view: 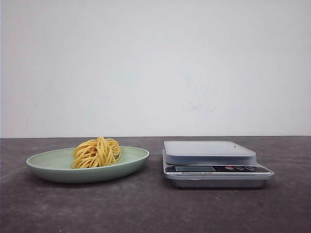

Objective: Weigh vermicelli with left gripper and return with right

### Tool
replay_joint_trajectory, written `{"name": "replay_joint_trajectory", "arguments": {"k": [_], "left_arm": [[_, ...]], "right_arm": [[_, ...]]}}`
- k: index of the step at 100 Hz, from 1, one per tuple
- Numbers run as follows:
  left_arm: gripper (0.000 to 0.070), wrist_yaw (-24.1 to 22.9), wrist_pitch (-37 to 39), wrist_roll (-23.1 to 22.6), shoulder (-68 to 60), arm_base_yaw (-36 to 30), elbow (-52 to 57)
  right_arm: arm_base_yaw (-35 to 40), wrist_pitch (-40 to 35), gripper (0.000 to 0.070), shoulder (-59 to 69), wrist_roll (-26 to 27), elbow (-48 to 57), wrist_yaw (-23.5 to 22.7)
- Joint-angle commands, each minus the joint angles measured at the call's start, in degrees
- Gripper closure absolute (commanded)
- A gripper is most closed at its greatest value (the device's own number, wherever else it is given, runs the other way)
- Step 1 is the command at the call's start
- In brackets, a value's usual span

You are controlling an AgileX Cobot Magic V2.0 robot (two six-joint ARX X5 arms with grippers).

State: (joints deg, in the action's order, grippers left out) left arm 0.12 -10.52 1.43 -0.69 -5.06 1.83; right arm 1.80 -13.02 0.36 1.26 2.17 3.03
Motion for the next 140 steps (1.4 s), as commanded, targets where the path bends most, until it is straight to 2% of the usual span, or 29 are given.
{"name": "replay_joint_trajectory", "arguments": {"k": [1,140], "left_arm": [[0.0688,0.1,-0.4,-0.5,0.1,-0.1,-0.9],[0.0688,0.1,-0.3,-0.5,0.1,-0.1,-0.9]], "right_arm": [[-0.1,0.7,0.0693,-0.1,-0.4,-0.5,0.0],[-0.1,1.8,0.0693,-0.1,-0.4,-0.5,-0.1]]}}
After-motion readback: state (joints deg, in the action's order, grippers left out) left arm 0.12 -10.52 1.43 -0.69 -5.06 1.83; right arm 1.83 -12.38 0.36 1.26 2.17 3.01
